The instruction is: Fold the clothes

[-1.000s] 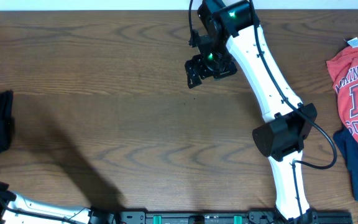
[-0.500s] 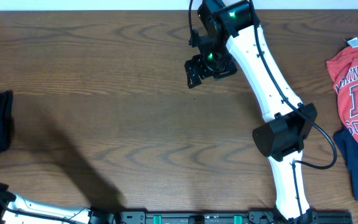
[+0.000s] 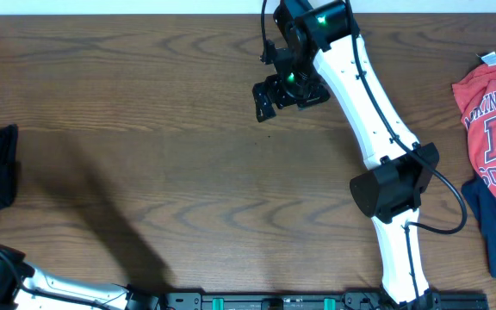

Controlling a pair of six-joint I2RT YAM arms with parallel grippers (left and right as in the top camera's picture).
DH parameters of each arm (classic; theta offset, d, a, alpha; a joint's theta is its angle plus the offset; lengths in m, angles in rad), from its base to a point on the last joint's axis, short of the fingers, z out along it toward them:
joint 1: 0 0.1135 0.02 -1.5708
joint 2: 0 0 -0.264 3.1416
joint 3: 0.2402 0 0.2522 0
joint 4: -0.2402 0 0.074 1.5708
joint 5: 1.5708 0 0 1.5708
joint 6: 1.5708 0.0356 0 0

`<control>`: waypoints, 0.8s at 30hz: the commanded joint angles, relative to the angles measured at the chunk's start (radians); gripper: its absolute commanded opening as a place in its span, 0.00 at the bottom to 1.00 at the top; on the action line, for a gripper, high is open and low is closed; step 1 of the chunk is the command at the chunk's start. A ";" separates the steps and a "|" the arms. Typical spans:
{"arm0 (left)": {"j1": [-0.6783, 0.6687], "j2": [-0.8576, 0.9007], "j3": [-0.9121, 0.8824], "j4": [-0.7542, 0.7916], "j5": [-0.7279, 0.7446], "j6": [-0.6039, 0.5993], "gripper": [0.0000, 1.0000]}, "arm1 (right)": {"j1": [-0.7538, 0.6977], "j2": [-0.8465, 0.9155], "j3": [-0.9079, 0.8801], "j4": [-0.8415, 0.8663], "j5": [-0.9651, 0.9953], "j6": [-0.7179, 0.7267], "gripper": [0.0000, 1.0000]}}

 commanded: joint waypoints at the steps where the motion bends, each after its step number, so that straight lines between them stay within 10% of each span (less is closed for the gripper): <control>1: 0.000 -0.055 0.008 -0.016 -0.021 -0.015 0.98 | 0.018 -0.002 0.004 0.000 -0.011 0.003 0.99; 24: -0.258 -0.263 0.008 -0.089 0.125 0.093 0.98 | -0.036 -0.002 0.004 0.060 0.095 -0.005 0.99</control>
